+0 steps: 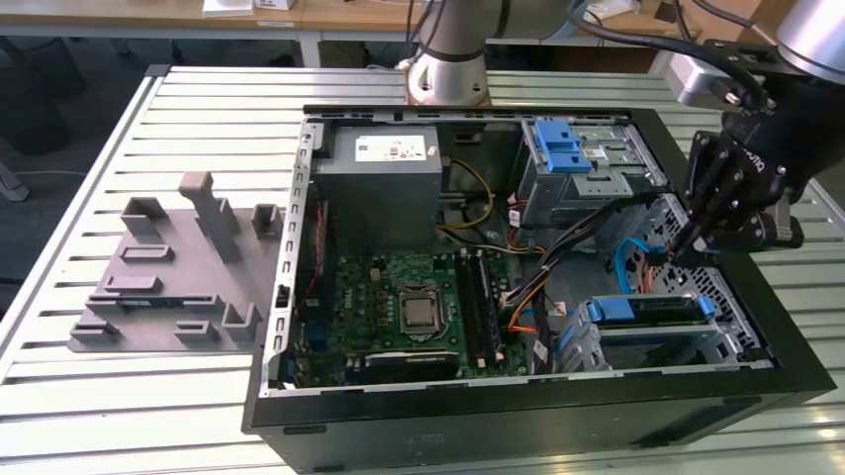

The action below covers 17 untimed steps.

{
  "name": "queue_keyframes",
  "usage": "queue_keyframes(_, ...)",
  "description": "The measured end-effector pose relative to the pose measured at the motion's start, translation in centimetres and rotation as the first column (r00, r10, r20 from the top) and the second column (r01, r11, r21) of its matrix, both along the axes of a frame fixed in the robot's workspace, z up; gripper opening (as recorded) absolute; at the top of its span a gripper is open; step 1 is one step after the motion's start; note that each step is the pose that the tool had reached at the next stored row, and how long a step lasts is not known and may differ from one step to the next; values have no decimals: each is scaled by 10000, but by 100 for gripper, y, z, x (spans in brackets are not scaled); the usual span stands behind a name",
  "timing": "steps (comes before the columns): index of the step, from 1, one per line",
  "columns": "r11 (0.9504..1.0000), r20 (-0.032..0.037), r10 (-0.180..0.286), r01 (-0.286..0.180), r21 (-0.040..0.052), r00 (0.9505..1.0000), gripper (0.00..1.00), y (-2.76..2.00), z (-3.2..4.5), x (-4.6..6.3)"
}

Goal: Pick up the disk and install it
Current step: 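Insert the first disk wire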

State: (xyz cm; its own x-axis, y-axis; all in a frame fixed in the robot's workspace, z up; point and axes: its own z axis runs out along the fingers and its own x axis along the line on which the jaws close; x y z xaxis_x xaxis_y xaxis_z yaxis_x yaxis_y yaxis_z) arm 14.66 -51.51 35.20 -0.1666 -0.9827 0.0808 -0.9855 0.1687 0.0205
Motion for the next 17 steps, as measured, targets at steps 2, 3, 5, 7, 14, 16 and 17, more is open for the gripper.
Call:
queue_keyframes(2,10000,13,27,-27,-1,10000,16,-38,-1,-17)
queue_keyframes(3,10000,19,38,-38,0,10000,16,-62,-2,-23)
queue_keyframes(5,10000,30,62,-62,0,10000,16,-103,-3,-28)
queue_keyframes(7,9999,32,136,-136,-1,9999,16,-121,-2,-28)
queue_keyframes(14,9951,71,992,-992,-5,9950,16,-132,-11,-35)
queue_keyframes(16,9943,127,1067,-1067,-10,9942,16,-145,-15,-41)
queue_keyframes(17,9941,157,1083,-1083,-13,9940,16,-153,-18,-47)
